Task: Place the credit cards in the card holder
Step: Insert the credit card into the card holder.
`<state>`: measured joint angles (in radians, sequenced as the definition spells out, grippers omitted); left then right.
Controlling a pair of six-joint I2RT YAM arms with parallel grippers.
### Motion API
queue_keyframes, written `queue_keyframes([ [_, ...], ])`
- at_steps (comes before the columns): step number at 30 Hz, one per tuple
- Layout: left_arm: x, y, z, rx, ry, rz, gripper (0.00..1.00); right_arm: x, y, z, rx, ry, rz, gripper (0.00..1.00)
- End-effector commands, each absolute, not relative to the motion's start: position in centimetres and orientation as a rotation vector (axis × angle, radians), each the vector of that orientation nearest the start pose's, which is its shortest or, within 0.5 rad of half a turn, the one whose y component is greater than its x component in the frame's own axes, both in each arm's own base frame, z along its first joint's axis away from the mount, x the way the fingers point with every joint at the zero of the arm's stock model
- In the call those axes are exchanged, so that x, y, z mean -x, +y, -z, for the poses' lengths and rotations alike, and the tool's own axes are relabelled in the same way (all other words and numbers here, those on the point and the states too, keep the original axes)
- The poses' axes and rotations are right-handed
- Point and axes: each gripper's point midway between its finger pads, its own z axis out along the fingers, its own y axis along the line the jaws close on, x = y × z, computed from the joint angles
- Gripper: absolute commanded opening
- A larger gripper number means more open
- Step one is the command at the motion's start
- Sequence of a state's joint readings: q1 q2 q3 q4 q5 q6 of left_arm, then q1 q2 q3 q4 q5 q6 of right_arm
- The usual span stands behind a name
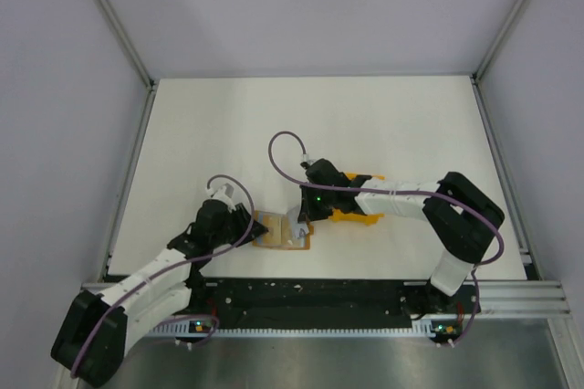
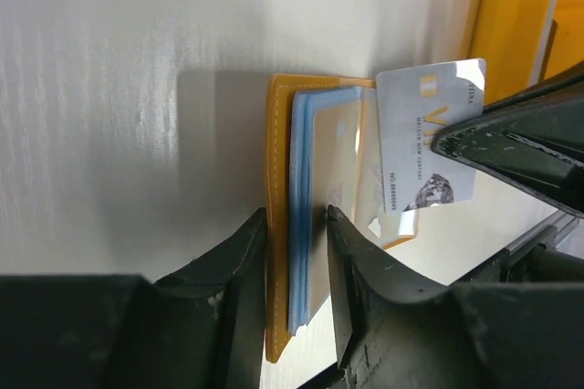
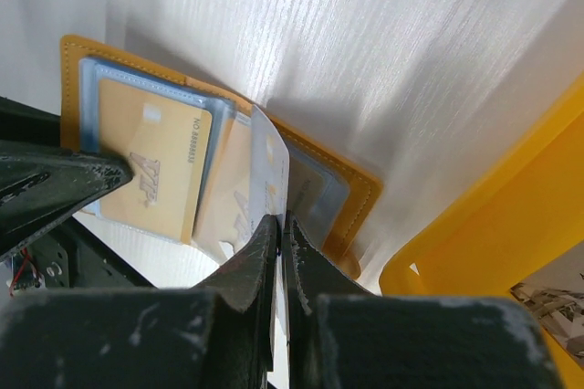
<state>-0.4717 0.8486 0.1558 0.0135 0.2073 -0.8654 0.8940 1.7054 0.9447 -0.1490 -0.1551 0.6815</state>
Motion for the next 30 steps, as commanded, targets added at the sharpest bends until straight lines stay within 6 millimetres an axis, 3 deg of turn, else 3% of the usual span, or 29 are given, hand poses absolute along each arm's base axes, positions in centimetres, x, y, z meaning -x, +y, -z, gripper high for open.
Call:
queue_keyframes([
  [1, -18.4, -17.4, -4.4, 0.316, 2.322, 0.974, 0.36, -21.3, 32.8, -1.7, 0.383, 2.677, -0.632, 0.00],
  [3, -18.6, -17.6, -5.3, 0.301, 2.282, 0.999, 0.44, -21.3, 32.8, -1.6, 0.390, 2.681, -0.626, 0.00],
  [6, -18.6, -18.1, -6.3, 0.268, 2.239, 1.053, 0.44, -21.3, 32.8, -1.4, 0.395, 2.686, -0.622, 0.00],
  [13, -18.1, -18.9, -6.7, 0.208, 2.205, 1.125, 0.13, -21.6, 32.9, -1.7, 0.403, 2.676, -0.620, 0.00],
  [17, -18.1, -19.1, -6.9, 0.188, 2.194, 1.145, 0.04, -21.5, 32.9, -1.6, 0.408, 2.679, -0.619, 0.00],
  [18, -18.0, -19.2, -7.0, 0.177, 2.193, 1.147, 0.04, -21.5, 33.0, -1.7, 0.410, 2.676, -0.621, 0.00],
  [20, -18.0, -19.3, -7.2, 0.164, 2.186, 1.157, 0.19, -21.5, 33.0, -1.7, 0.416, 2.676, -0.619, 0.00],
  [24, -17.9, -19.6, -7.7, 0.138, 2.163, 1.188, 0.31, -21.5, 33.0, -1.6, 0.417, 2.679, -0.618, 0.00],
  [30, -17.9, -19.7, -7.9, 0.133, 2.148, 1.196, 0.28, -21.5, 32.9, -1.6, 0.419, 2.681, -0.615, 0.00],
])
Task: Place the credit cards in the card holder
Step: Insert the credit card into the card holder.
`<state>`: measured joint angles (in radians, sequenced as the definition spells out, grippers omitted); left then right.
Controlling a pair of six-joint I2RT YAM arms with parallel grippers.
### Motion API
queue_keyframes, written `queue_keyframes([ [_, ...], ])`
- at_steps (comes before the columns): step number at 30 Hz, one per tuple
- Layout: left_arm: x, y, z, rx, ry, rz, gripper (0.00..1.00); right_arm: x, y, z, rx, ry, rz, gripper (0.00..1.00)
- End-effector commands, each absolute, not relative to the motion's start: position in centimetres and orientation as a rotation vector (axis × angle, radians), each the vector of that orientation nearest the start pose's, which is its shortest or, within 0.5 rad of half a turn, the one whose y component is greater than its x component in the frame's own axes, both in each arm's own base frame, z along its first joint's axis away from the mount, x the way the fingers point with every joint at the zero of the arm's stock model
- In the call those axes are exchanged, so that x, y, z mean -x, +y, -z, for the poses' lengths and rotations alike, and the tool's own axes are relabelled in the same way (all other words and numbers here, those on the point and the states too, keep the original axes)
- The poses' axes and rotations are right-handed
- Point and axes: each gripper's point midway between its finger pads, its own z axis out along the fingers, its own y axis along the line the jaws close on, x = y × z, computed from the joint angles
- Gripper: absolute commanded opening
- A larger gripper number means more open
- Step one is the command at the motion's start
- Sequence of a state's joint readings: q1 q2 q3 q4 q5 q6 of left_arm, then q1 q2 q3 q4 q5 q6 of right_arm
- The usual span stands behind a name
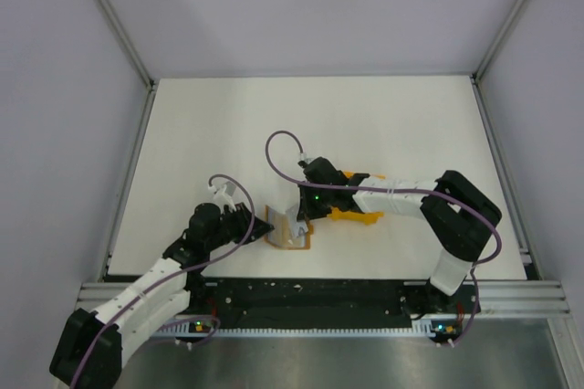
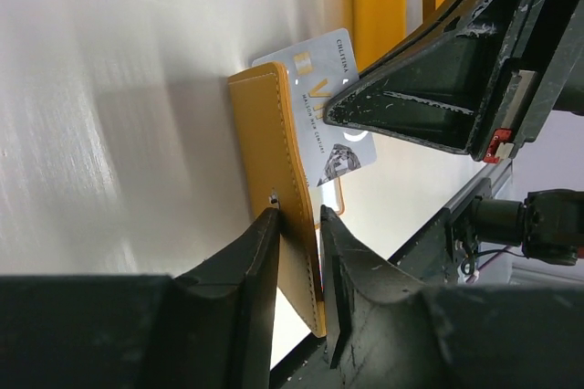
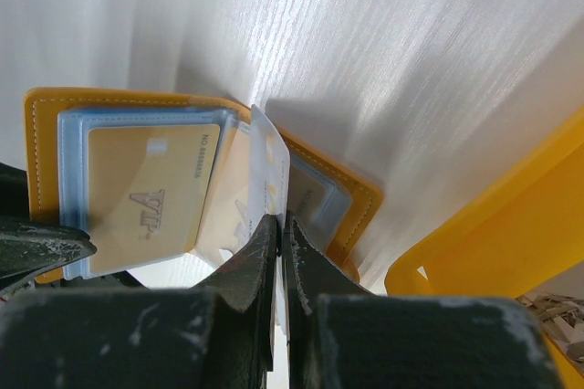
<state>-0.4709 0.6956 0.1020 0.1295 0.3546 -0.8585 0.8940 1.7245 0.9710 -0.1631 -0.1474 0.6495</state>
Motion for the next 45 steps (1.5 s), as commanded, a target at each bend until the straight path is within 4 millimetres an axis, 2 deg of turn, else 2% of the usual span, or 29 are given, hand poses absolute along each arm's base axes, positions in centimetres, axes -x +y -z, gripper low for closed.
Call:
queue_keyframes([
  [1, -17.9, -19.7, -8.0, 0.130, 2.144, 1.201, 0.25, -21.4, 32.9, -1.7, 0.420, 2.682, -0.617, 0.00],
  [9, -17.9, -19.8, -8.1, 0.115, 2.142, 1.197, 0.12, -21.5, 33.1, -1.9, 0.424, 2.679, -0.626, 0.00],
  [18, -17.6, -20.5, -9.4, 0.051, 2.089, 1.264, 0.24, -21.5, 33.3, -1.7, 0.432, 2.685, -0.629, 0.00],
  [22, -17.5, -20.6, -9.6, 0.039, 2.082, 1.276, 0.22, -21.5, 33.3, -1.8, 0.433, 2.683, -0.627, 0.00],
  [27, -17.8, -20.2, -8.6, 0.068, 2.125, 1.223, 0.17, -21.5, 33.2, -2.0, 0.431, 2.679, -0.630, 0.00],
  [29, -17.8, -20.0, -8.3, 0.072, 2.141, 1.205, 0.10, -21.5, 33.3, -2.1, 0.432, 2.676, -0.633, 0.00],
  [36, -18.2, -19.3, -7.3, 0.105, 2.193, 1.124, 0.07, -21.5, 33.3, -2.4, 0.433, 2.673, -0.640, 0.00],
  [40, -18.4, -18.6, -6.0, 0.162, 2.254, 1.050, 0.00, -21.9, 33.3, -4.1, 0.402, 2.613, -0.668, 0.00],
  [45, -18.6, -18.3, -6.1, 0.214, 2.248, 1.042, 0.00, -23.2, 33.2, -9.8, 0.330, 2.417, -0.751, 0.00],
])
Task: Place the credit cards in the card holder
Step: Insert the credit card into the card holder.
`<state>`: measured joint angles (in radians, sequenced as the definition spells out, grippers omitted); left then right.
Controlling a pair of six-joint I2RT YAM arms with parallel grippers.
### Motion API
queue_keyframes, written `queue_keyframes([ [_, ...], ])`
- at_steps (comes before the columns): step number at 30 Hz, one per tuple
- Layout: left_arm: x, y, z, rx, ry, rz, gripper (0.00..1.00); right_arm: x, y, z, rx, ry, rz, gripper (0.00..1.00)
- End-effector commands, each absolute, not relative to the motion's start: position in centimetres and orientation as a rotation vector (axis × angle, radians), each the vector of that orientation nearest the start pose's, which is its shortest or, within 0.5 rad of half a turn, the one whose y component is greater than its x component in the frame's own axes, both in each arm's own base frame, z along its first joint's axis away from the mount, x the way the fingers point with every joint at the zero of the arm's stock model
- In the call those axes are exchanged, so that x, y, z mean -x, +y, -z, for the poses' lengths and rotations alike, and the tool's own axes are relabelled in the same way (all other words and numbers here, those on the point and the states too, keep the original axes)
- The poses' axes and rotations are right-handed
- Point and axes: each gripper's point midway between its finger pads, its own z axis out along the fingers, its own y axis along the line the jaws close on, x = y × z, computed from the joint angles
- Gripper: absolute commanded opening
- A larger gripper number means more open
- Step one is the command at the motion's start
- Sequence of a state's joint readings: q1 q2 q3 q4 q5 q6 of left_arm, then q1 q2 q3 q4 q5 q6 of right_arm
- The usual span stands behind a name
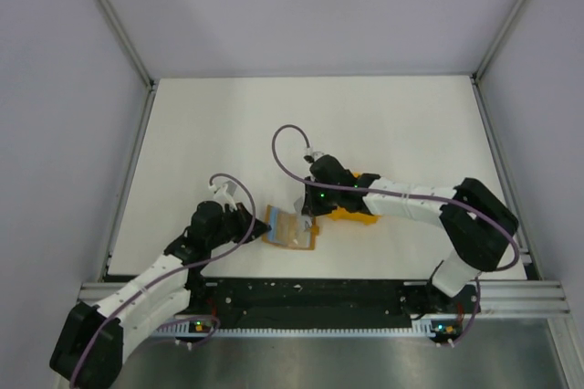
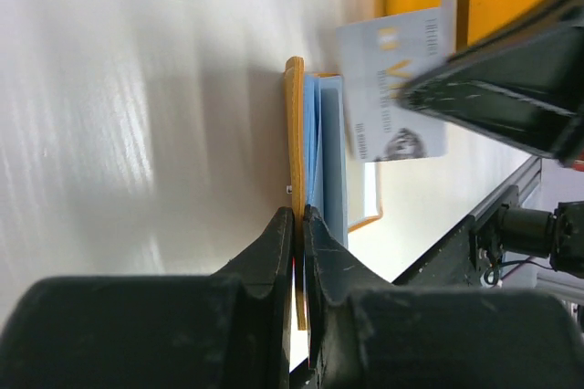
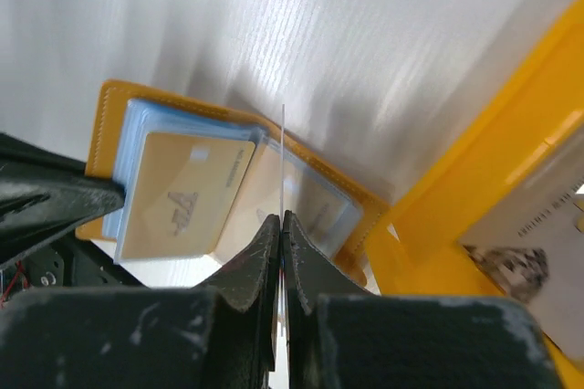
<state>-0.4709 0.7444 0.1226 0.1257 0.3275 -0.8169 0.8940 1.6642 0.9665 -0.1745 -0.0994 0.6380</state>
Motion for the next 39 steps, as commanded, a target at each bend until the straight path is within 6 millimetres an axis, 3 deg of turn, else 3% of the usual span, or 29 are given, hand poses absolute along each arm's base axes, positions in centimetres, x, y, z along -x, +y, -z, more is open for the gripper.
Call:
queue_keyframes([
  [1, -18.6, -18.4, -6.1, 0.220, 2.246, 1.046, 0.00, -23.2, 33.2, -11.1, 0.324, 2.383, -0.777, 0.00],
  [4, -18.7, -18.4, -6.5, 0.235, 2.225, 1.051, 0.00, -23.0, 34.1, -14.2, 0.323, 2.315, -0.867, 0.00],
  [6, -18.9, -18.4, -6.8, 0.249, 2.212, 1.055, 0.00, -22.6, 35.0, -14.9, 0.337, 2.307, -0.898, 0.00],
  [13, -19.1, -18.8, -7.5, 0.312, 2.169, 1.102, 0.00, -21.4, 39.4, -14.9, 0.253, 2.279, -0.891, 0.00],
  [18, -18.8, -19.2, -7.7, 0.331, 2.152, 1.134, 0.00, -21.6, 41.1, -15.2, 0.208, 2.232, -0.820, 0.00],
  [39, -18.9, -19.4, -8.3, 0.346, 2.124, 1.156, 0.00, -21.3, 41.8, -13.4, 0.206, 2.243, -0.727, 0.00],
])
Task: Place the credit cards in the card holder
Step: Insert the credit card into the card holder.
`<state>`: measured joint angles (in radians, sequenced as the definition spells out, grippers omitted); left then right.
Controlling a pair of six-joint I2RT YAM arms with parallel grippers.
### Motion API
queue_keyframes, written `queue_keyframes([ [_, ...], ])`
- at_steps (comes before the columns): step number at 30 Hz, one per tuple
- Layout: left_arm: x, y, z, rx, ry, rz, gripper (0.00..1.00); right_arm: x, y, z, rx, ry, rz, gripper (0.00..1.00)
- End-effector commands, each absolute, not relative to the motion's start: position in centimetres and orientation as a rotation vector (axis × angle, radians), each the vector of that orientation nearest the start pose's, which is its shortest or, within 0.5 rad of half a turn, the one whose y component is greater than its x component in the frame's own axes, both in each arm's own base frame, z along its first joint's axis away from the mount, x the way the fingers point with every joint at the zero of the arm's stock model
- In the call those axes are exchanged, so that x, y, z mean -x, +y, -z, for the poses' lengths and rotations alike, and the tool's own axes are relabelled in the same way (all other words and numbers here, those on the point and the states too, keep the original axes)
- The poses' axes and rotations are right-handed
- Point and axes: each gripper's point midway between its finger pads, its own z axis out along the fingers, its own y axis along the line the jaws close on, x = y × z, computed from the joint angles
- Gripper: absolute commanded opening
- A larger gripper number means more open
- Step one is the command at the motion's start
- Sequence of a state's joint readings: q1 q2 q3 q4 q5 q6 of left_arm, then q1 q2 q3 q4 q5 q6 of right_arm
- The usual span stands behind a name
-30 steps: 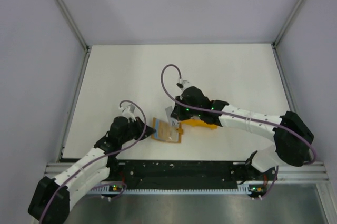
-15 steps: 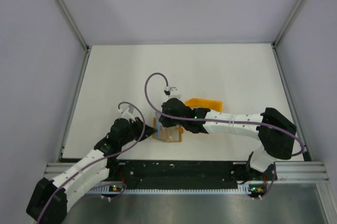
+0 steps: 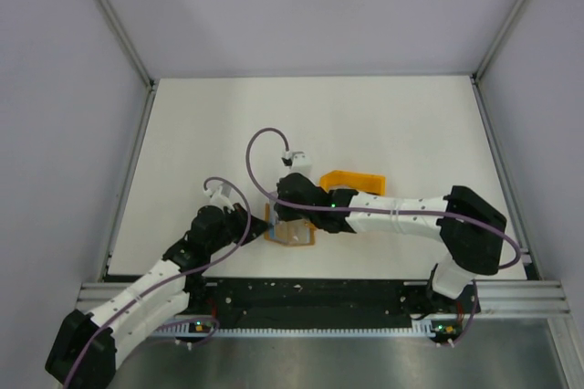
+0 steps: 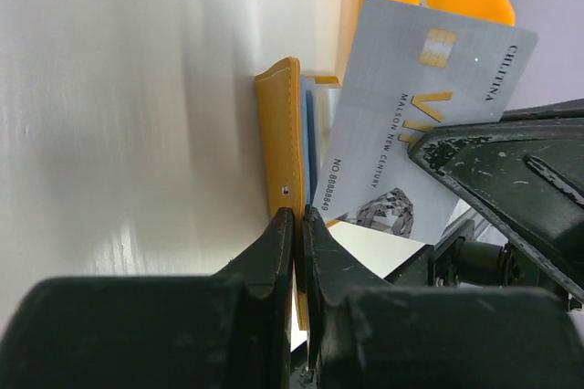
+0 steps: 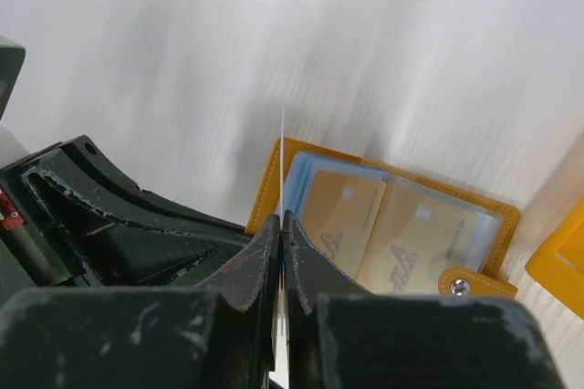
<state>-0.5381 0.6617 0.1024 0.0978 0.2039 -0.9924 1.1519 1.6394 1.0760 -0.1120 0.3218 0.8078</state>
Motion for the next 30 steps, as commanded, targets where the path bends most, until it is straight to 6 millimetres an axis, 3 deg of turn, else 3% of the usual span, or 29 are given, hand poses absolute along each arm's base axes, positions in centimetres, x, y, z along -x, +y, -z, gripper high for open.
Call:
queue_keyframes([
  [1, -18.9, -19.4, -8.4, 0.347, 2.122, 1.158, 0.00, -21.3, 41.6, -13.3, 0.211, 2.243, -0.699, 0.00],
  [6, -19.0, -19.3, -8.5, 0.347, 2.117, 1.149, 0.00, -21.4, 39.4, -12.3, 0.216, 2.259, -0.581, 0.00],
  [13, -19.2, -18.5, -7.3, 0.377, 2.144, 1.077, 0.00, -21.3, 37.2, -13.0, 0.232, 2.235, -0.537, 0.00],
  [21, -19.1, -17.1, -5.1, 0.451, 2.212, 0.960, 0.00, -21.2, 35.4, -9.0, 0.291, 2.370, -0.558, 0.00],
  [24, -19.1, -16.7, -4.3, 0.506, 2.232, 0.931, 0.00, -20.8, 35.2, -8.1, 0.323, 2.396, -0.617, 0.00],
  [30, -18.8, -15.8, -2.8, 0.554, 2.306, 0.834, 0.00, -19.6, 36.9, -7.3, 0.408, 2.423, -0.826, 0.00],
])
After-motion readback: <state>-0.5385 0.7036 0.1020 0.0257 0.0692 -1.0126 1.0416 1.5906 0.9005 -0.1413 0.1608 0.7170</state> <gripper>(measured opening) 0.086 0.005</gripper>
